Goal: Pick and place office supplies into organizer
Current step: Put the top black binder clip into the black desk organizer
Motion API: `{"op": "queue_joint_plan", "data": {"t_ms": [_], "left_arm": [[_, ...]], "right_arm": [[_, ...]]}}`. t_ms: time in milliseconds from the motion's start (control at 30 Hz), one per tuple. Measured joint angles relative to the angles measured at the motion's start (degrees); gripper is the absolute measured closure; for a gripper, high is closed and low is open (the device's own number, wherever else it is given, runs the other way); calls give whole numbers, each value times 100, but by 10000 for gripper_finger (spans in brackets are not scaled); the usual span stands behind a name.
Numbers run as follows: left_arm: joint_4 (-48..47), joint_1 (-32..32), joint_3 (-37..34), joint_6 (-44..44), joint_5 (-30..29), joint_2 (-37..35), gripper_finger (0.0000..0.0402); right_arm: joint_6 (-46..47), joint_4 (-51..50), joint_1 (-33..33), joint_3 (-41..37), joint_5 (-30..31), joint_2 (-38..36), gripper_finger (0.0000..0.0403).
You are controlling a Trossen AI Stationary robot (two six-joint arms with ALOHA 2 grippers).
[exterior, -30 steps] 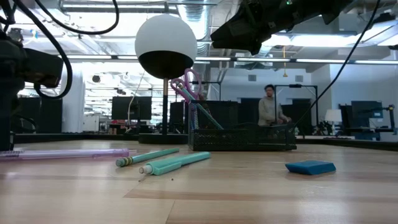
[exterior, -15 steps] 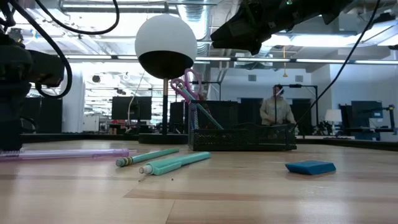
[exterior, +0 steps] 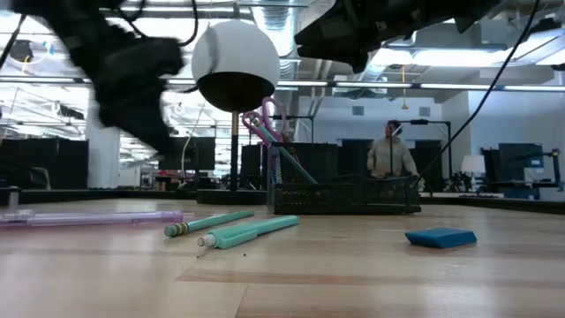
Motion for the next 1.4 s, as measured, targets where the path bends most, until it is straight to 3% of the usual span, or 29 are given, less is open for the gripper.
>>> {"op": "queue_joint_plan", "data": {"t_ms": [133,267,467,600,700,1100,1400], "left_arm": [[1240,577,256,1605,449,6,276],[2166,996,270,2652,1101,8,276],[2556,1357,271,2896,1126,296,277],[3555,1521,279,3194,1555,1020,277],[4125,1626,377,3327,1633,1469,277],[4193,1813,1440,4338,1710,2660,269],[4178,1670,1652,4504,1106,2849,268]], "right_arm": [[29,-261,13,0,0,0,269],[23,-423,131,0,-17,0,269],[18,-406,286,0,127,-3,269],[77,-413,221,2,962,-13,269],[92,-545,144,2,1193,-15,269],[127,-830,149,-7,1208,-19,268],[145,-1099,157,-9,1196,-16,268]]}}
